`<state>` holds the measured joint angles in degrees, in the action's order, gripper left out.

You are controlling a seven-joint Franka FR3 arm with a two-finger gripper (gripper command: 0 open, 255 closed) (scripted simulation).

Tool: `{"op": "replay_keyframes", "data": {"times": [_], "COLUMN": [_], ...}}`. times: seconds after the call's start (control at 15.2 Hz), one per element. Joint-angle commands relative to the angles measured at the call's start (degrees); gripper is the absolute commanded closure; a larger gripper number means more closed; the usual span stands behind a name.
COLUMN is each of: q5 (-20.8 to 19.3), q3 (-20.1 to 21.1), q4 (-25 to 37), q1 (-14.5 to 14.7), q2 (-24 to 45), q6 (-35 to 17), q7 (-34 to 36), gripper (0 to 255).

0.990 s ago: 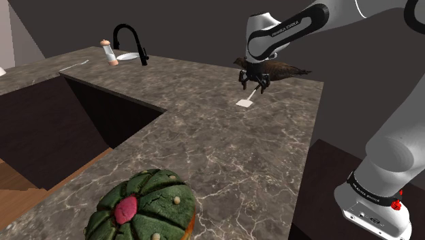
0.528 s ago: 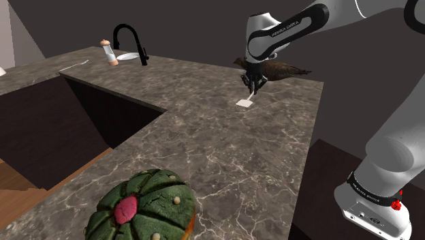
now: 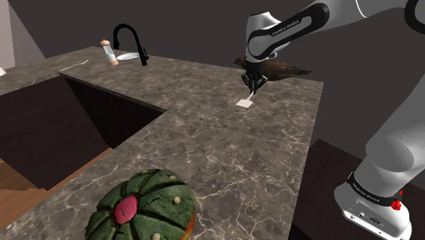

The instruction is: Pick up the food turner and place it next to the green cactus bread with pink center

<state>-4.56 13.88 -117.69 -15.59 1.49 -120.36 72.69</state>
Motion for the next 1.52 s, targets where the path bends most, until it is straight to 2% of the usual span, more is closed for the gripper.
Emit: {"op": "replay_keyframes", "data": {"times": [0.0, 1.45], "q5": [0.2, 1.3], "q3": [0.0, 0.0], "q4": [0.7, 14.6], "q1": [0.0, -0.1], "q2": [-0.4, -3.2], "q6": [1.1, 17.6], "q7": [-0.1, -1.7], "gripper": [255, 255]}}
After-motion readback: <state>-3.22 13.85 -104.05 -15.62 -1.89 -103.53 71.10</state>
